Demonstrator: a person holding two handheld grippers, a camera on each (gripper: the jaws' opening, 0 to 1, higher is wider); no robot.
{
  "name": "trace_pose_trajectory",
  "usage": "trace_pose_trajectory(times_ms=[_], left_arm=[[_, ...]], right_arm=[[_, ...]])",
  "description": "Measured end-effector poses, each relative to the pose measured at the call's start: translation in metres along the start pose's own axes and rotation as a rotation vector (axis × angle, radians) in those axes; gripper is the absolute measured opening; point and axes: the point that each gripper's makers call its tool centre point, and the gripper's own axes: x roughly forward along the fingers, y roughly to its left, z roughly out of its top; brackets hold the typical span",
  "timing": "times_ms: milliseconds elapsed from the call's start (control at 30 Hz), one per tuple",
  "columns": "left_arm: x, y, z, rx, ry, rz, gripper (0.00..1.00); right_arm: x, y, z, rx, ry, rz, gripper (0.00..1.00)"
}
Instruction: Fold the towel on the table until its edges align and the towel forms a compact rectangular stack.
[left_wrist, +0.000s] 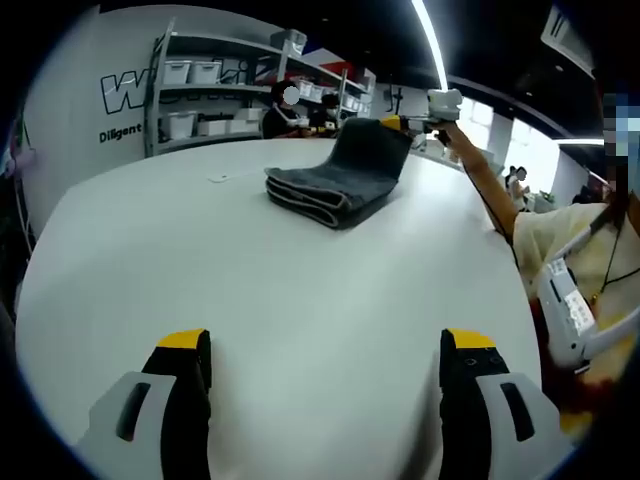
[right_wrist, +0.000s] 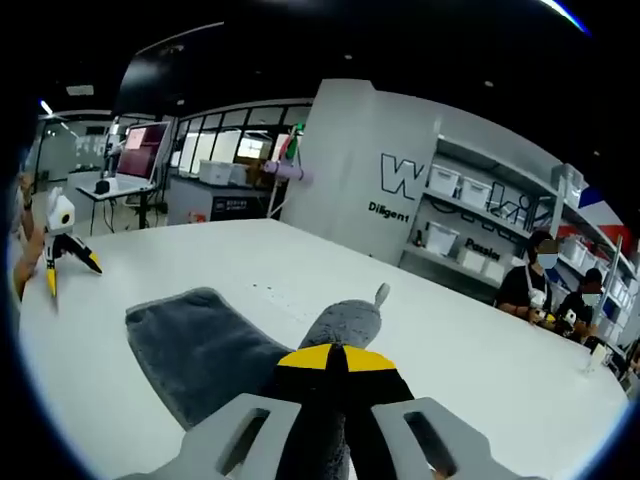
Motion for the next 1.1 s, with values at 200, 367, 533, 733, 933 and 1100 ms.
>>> trace_pose_trajectory(times_ms=[200, 367, 533, 733, 933, 1100], left_arm=[[0.000, 0.002, -0.002, 0.002, 0.009, 0.006, 0.93], [-0.001, 0.004, -0.002, 0.001, 0.010, 0.008, 0.93], [-0.002, 0.004, -0.001, 0.000, 0.010, 0.006, 0.93], [-0.001, 0.003, -0.002, -0.006, 0.008, 0.006, 0.93], [-0.001, 0.003, -0.002, -0.013, 0.006, 0.007, 0.93], [0.000, 0.003, -0.003, -0.017, 0.006, 0.007, 0.93]], right_arm=[[0.006, 0.010, 0.020, 0.008, -0.014, 0.024, 0.00], [0.007, 0.023, 0.036, 0.008, -0.043, 0.054, 0.00], [0.007, 0.035, 0.046, 0.006, -0.067, 0.078, 0.00], [0.008, 0.046, 0.060, 0.003, -0.093, 0.097, 0.00], [0.014, 0.060, 0.071, -0.011, -0.114, 0.125, 0.00], [0.022, 0.075, 0.080, -0.019, -0.128, 0.154, 0.00]])
